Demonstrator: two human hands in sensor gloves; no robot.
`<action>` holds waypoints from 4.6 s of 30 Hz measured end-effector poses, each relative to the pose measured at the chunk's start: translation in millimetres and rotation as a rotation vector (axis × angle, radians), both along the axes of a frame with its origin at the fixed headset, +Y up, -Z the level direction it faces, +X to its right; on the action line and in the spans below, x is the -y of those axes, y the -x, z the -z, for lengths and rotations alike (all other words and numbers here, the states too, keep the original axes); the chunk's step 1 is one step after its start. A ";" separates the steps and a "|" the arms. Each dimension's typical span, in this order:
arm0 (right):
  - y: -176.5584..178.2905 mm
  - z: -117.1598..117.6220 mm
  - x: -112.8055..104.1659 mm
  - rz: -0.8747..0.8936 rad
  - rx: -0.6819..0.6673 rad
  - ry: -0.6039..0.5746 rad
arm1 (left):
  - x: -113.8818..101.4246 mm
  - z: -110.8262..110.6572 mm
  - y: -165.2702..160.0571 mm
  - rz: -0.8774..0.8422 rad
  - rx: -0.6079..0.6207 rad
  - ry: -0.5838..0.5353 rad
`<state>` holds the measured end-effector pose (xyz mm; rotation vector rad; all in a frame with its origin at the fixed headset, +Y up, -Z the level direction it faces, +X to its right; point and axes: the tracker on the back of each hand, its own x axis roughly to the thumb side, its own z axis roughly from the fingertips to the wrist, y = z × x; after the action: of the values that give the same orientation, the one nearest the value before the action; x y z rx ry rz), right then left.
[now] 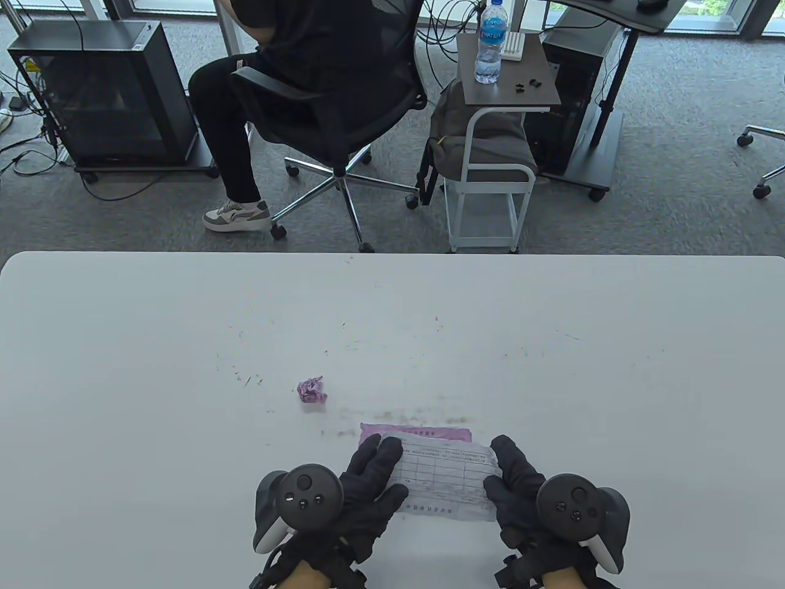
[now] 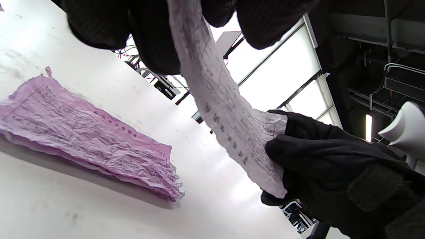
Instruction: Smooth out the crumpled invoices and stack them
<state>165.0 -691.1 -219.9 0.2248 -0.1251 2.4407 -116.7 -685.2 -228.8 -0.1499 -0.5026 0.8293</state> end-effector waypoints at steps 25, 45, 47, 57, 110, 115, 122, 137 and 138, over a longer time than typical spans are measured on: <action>58.2 97.1 51.6 -0.365 0.065 0.234 | 57.9 71.9 7.2 0.387 -0.078 0.011; 88.0 94.7 85.0 -0.869 -0.018 0.154 | 89.5 75.1 -12.3 0.806 -0.077 0.001; 87.0 94.4 84.5 -0.891 -0.001 0.156 | 92.0 75.5 -7.1 0.794 -0.083 0.038; 49.5 75.3 40.5 -0.874 0.024 0.047 | 97.0 77.5 3.6 0.680 -0.089 0.110; 19.7 -29.1 27.5 -0.689 -0.154 0.088 | 38.5 68.9 63.1 0.393 -0.262 0.063; 22.4 -29.3 21.6 -0.652 -0.169 0.032 | 24.1 23.5 69.9 0.014 -0.237 0.075; 33.9 -34.8 10.0 -0.584 -0.220 -0.039 | 6.0 -18.8 21.0 -0.204 -0.054 0.069; 75.1 -33.9 -21.0 -0.247 -0.413 -0.037 | 16.4 -35.0 -5.4 -0.243 0.016 0.026; 76.0 -33.9 -17.4 -0.167 -0.411 -0.027 | 18.4 -34.4 -3.2 -0.272 0.017 0.047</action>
<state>89.0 -673.7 -186.0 0.7675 0.0451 2.5002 -113.5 -703.6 -194.4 -0.1336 -0.5270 1.1074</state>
